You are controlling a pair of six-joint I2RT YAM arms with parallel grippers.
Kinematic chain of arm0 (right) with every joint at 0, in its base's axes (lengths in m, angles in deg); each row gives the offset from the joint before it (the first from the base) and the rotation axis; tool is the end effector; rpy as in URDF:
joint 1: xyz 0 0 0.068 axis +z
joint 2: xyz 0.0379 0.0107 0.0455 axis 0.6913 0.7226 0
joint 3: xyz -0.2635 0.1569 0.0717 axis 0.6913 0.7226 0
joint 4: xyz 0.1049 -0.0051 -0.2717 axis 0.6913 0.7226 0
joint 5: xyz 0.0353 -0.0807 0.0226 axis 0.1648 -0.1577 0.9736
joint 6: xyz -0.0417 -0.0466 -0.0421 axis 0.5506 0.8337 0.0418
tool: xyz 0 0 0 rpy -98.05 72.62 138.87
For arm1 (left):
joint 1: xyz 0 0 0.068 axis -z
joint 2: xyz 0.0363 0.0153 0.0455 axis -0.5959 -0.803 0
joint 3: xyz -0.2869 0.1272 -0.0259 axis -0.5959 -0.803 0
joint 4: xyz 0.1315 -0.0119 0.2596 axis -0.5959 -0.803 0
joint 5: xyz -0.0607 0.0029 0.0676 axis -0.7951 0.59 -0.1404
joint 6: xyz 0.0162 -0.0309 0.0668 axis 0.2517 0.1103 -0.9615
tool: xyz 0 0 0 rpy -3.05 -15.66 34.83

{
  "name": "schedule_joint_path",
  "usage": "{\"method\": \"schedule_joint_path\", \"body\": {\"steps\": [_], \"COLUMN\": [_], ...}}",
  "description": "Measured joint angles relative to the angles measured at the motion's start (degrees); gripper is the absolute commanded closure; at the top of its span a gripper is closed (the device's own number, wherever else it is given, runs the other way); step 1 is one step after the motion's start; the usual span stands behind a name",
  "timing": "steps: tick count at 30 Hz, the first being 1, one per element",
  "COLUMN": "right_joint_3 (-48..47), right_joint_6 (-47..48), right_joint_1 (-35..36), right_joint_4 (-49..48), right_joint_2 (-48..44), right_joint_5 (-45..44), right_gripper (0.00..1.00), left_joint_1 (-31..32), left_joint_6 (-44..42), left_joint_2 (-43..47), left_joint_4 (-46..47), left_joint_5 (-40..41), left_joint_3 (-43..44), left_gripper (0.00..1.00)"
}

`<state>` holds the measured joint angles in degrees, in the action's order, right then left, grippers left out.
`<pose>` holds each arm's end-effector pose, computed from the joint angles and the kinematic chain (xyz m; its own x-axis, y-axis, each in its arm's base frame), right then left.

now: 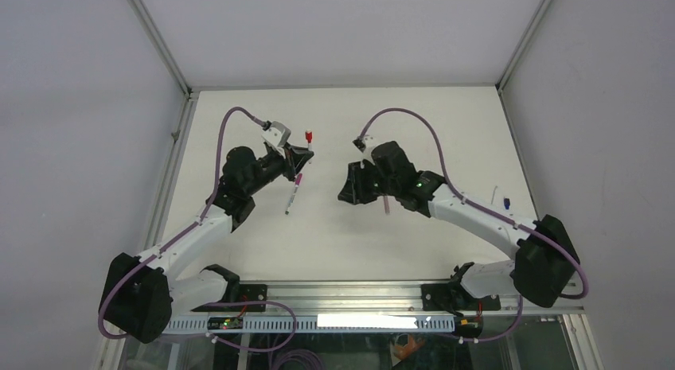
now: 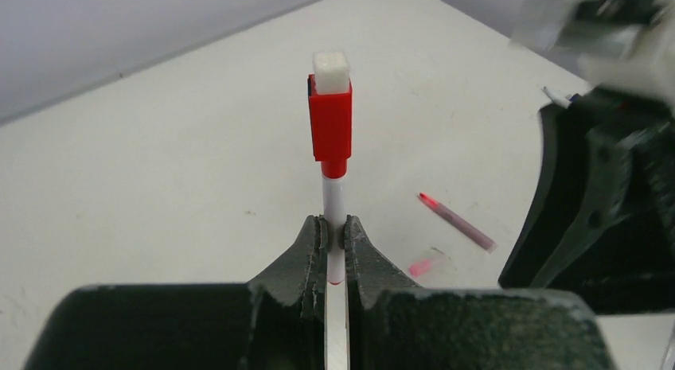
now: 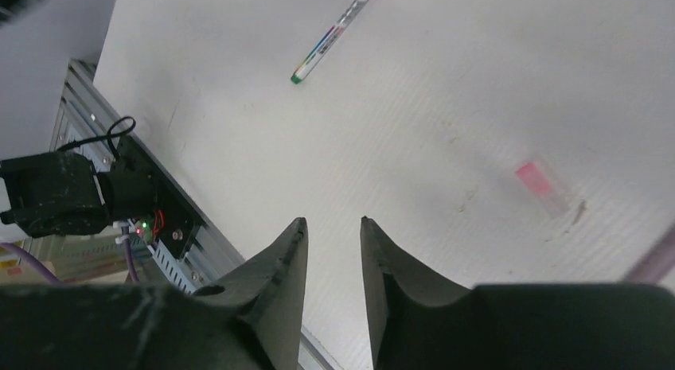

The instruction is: Insert the pens into the pen caps

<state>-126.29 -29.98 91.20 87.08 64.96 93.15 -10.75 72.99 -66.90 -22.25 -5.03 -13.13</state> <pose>0.2191 0.2612 0.2686 -0.7476 -0.1910 -0.6360 -0.5727 0.6703 0.4719 0.2477 -0.1426 0.3091 -0.1025 -0.0050 -0.9947 0.6978 0.7123 -0.0755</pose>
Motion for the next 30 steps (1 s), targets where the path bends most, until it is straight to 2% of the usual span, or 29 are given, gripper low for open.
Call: {"method": "schedule_joint_path", "body": {"steps": [6,11,23,30], "right_joint_3": [1.81,4.0,6.4,6.6], "right_joint_6": [1.46,1.64,1.46,1.44], "right_joint_1": [-5.88,-9.62,-10.75,-11.28], "right_joint_4": [1.05,1.51,2.25,2.34], "right_joint_2": [-7.52,-9.75,-9.94,-9.94], "right_joint_5": [-1.97,-2.25,-2.12,-2.12], "right_gripper": [0.61,0.6,0.6,0.6], "left_joint_1": [0.0,0.11,5.44,6.84], "left_joint_6": [2.03,3.96,6.47,6.71], "left_joint_2": [-1.7,-2.93,-13.64,-18.4], "left_joint_4": [-6.27,-14.95,-30.36,-34.82], "left_joint_5": [2.62,8.66,20.46,23.61], "left_joint_3": [-0.92,0.48,6.75,9.09], "left_gripper": [1.0,1.0,1.0,1.0]}}
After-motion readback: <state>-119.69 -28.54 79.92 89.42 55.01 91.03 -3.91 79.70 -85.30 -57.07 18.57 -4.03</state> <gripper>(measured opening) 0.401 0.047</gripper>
